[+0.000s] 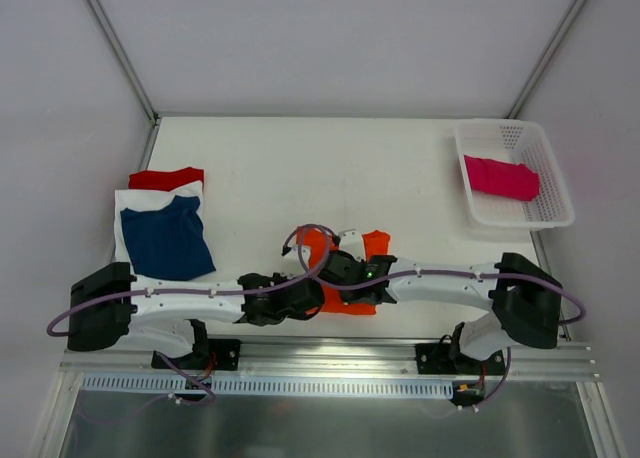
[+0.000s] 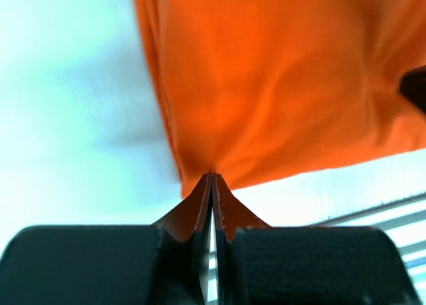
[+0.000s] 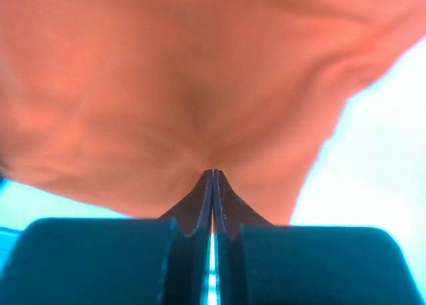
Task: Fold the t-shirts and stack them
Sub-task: Fold the tshirt
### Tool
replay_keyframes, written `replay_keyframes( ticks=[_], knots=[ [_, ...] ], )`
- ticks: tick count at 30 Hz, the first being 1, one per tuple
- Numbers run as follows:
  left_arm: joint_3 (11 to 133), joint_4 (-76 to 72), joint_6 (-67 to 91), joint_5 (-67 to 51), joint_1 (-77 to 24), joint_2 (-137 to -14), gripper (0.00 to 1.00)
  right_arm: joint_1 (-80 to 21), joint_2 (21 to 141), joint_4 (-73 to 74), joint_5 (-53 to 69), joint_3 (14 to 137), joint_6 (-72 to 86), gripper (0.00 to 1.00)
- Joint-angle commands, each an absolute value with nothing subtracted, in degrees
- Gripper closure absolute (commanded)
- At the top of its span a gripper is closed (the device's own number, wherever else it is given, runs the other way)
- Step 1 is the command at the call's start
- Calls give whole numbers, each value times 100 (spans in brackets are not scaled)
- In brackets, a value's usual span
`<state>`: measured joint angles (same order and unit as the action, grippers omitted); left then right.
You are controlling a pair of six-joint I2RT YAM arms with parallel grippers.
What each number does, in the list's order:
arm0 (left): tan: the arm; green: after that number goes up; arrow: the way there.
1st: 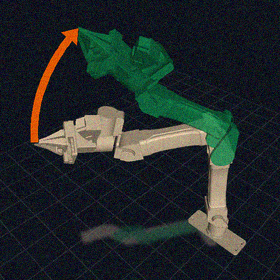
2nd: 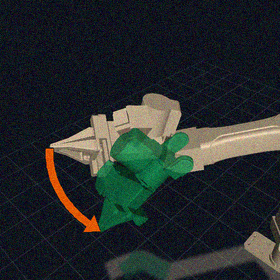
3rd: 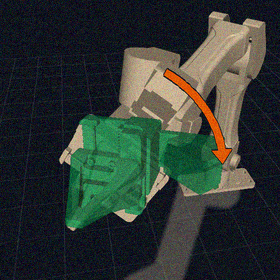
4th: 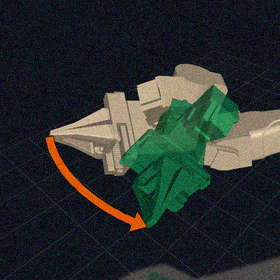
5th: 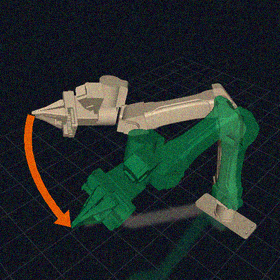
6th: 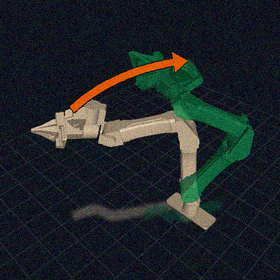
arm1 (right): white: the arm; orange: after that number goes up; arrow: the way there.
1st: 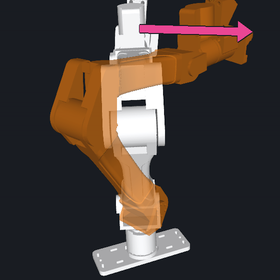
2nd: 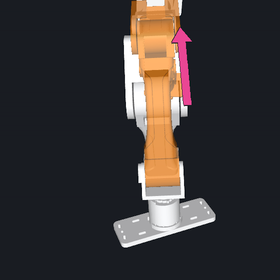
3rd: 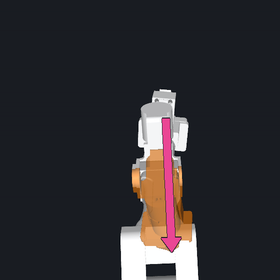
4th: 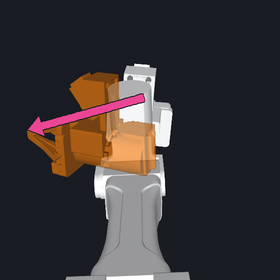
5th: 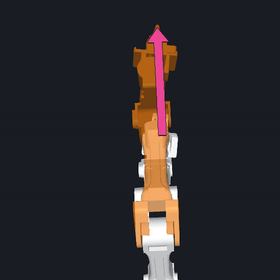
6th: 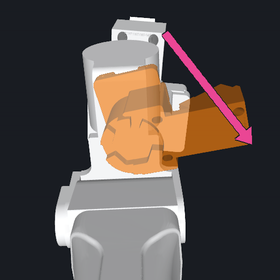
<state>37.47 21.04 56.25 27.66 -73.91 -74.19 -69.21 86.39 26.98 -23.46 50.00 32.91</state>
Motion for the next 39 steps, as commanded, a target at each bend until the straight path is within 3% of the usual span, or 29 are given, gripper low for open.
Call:
replay_keyframes(
  ticks=[1, 9, 19, 26, 39],
  knots=[
    [4086, 2759, 5687, 3575, -7435, -6856, 100, -7338, 8034, 3962, -3531, 5859, 3472, 100],
    [5150, 2760, 4589, 4535, -7261, -6863, 100, -7436, 7286, 4210, -4411, 6627, 2716, 100],
    [4298, 283, 3482, 2901, -5854, -7312, 100, -6356, 7830, 2787, -3413, 5845, 2251, 100],
    [4464, -228, 3296, 2576, -5660, -8242, 100, -5643, 8735, 2092, -2760, 5765, 2109, 100],
    [4676, -457, 3349, 2426, -5608, -8947, 100, -5362, 9378, 1907, -2566, 5739, 2153, 100]
  ],
)
